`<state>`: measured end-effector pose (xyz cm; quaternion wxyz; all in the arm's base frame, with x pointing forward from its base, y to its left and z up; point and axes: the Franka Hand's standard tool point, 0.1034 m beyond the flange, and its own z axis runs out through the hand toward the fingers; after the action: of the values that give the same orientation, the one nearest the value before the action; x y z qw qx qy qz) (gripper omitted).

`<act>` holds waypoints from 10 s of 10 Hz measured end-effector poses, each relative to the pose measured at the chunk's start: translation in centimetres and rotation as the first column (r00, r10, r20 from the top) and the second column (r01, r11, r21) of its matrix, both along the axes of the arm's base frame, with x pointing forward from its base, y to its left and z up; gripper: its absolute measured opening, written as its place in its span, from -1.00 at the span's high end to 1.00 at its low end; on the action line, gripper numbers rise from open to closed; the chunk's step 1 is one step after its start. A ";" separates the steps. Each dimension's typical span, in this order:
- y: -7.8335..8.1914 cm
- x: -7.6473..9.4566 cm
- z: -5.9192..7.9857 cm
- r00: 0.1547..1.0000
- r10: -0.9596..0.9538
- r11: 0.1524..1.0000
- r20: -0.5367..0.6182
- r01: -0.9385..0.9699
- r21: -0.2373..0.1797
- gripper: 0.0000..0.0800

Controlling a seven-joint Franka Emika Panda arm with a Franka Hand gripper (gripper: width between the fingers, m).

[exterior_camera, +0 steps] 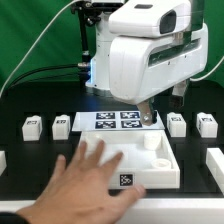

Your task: Assemble one leg

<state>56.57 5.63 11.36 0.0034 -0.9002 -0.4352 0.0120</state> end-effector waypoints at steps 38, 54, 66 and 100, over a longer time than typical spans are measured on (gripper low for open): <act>-0.7 -9.9 -10.0 0.770 0.633 0.769 0.081 -0.638 0.042 0.85; -0.1 -7.7 -10.0 0.811 0.576 0.813 0.102 -0.582 0.039 -0.59; 7.1 -9.4 -2.2 0.994 0.024 0.998 0.107 -0.031 0.056 -0.62; 13.7 -19.6 -10.2 0.391 -0.811 0.585 -0.436 0.513 -0.628 0.07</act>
Offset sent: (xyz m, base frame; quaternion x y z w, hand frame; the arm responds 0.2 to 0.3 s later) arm 0.0000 0.0000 0.0000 0.0000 0.0000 0.0000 1.0000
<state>36.93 19.36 1.15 -0.0117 -0.9029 0.0196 0.4292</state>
